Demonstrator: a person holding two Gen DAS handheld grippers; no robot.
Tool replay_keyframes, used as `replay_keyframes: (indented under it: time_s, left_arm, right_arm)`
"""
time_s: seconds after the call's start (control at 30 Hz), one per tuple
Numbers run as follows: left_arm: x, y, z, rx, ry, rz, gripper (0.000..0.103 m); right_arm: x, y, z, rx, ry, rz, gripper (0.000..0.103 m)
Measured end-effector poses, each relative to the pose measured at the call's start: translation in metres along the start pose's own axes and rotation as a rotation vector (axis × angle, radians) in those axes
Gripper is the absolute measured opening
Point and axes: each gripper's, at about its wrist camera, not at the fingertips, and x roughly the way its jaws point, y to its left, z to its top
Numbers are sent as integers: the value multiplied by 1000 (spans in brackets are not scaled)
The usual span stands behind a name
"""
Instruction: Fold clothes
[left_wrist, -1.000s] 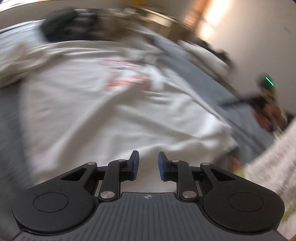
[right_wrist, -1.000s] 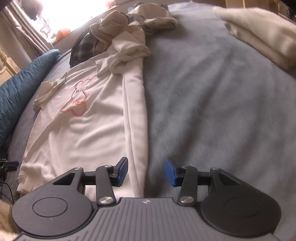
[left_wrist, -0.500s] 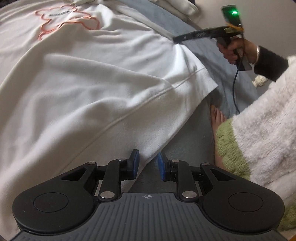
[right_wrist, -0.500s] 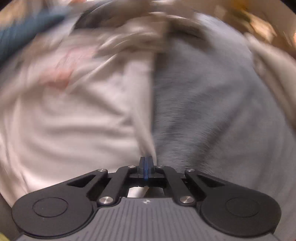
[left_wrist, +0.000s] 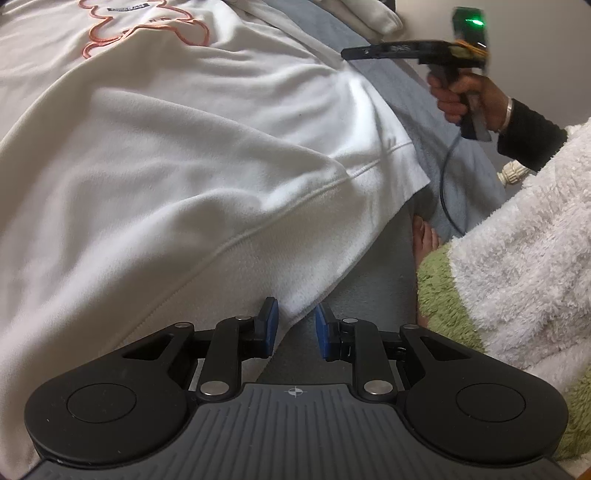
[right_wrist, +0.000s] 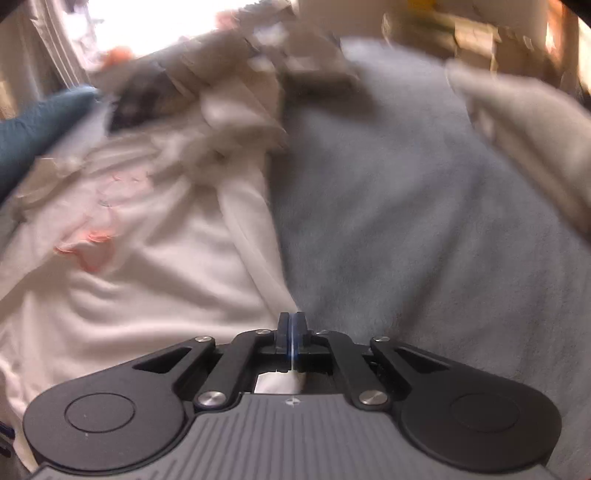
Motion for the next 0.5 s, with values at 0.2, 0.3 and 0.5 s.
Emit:
replay_keyframes:
  time_s: [0.2,0.3,0.5]
  left_arm:
    - [0,2,-3,-11,-6,-9,22]
    - [-2,4,-3,-9,-10,-9,22]
    - [-1,3,-3,-1,-8,-7,22]
  right_arm:
    - [17,75,-28,-335,119,207,1]
    - [31,54,-21,-295,53,-38,0]
    - [6,55,6,-205,-52,9,1]
